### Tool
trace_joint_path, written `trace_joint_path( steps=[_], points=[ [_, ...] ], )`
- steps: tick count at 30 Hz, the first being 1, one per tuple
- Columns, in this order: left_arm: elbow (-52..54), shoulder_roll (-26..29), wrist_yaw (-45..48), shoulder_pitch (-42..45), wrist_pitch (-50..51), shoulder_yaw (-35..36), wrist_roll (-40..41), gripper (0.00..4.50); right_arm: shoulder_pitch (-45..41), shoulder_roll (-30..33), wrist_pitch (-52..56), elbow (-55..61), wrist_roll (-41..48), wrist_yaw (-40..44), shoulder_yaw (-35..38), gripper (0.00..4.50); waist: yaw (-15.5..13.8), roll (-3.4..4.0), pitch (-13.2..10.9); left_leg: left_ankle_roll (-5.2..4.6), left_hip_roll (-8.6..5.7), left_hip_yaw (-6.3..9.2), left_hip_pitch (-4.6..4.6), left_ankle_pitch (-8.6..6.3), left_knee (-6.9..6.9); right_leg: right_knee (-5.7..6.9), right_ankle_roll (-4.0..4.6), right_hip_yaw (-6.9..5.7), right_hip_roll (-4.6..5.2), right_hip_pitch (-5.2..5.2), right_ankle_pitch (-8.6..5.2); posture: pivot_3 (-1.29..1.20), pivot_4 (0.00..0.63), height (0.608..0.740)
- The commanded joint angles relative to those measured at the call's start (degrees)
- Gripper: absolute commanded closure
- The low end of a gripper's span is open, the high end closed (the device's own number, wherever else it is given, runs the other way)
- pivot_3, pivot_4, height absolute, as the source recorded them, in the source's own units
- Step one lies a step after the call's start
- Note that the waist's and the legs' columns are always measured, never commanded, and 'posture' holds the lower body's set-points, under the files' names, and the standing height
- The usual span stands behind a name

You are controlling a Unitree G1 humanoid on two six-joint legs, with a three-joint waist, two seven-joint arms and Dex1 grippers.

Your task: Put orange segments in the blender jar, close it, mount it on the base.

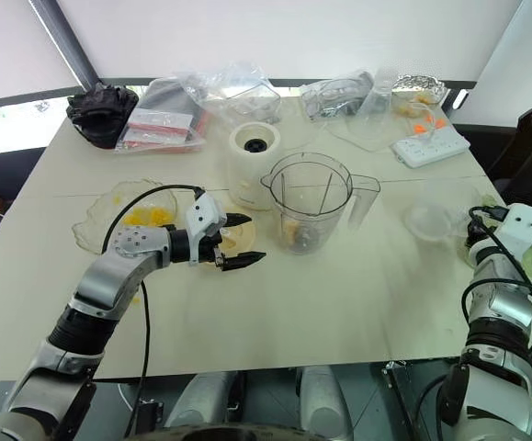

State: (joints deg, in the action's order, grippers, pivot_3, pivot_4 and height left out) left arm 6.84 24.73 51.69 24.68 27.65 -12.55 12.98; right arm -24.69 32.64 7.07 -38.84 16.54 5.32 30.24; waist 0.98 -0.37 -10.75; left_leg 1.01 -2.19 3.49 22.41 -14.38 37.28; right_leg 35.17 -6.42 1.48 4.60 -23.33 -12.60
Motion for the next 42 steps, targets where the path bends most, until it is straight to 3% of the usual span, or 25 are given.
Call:
trace_joint_path(
  steps=[1,10,18,30,39,42],
  points=[
    [0.64,0.32,-0.23,0.56,-1.25,0.13,-0.08,0.0,-0.71,1.01,-1.43,0.56,0.17,0.39,0.31,4.46,0.02,0.0,0.0,0.0,0.0,0.0,0.0,0.0,-0.01,-0.01,0.0,0.0,0.0,0.0,0.0,0.0,0.15,0.74],
    [0.41,0.66,-0.31,0.34,-1.76,0.27,-0.05,0.0,0.28,-0.57,-1.97,1.43,1.04,0.99,0.13,4.46,0.03,-0.02,-0.01,0.0,0.0,0.01,-0.02,0.0,-0.01,-0.02,0.0,0.0,0.0,0.02,-0.01,0.0,0.15,0.74],
    [0.66,1.26,-0.2,0.18,-2.1,0.35,0.13,0.0,0.3,-5.94,-2.33,9.66,9.69,0.58,5.77,4.46,0.22,0.0,-0.02,0.0,0.03,0.0,-0.03,0.0,-0.07,-0.01,-0.02,0.02,-0.02,-0.02,0.0,0.0,0.15,0.74],
    [0.92,1.35,-0.07,0.15,-1.73,0.41,0.5,0.0,2.05,-9.06,4.17,29.48,15.59,-2.4,5.34,4.46,-0.04,0.1,-0.07,0.0,0.03,0.01,-0.01,0.0,-0.13,0.01,-0.06,0.05,-0.01,-0.11,0.02,0.0,0.15,0.74],
    [0.12,1.06,0.19,0.88,-1.65,0.83,0.96,0.0,6.62,-6.14,15.15,50.76,17.97,-3.43,2.67,4.46,-0.14,0.1,-0.07,0.0,0.04,0.06,0.01,0.0,-0.16,0.01,-0.05,0.05,0.0,-0.15,0.0,0.0,0.15,0.74],
    [-1.24,-0.07,0.11,1.79,-1.83,2.69,2.7,0.0,8.61,-1.79,19.88,58.64,18.45,-1.31,1.58,4.46,-0.31,0.13,-0.09,0.0,0.04,0.07,0.02,0.0,-0.16,0.01,-0.03,0.05,0.01,-0.16,-0.01,0.0,0.15,0.74]
  ],
)
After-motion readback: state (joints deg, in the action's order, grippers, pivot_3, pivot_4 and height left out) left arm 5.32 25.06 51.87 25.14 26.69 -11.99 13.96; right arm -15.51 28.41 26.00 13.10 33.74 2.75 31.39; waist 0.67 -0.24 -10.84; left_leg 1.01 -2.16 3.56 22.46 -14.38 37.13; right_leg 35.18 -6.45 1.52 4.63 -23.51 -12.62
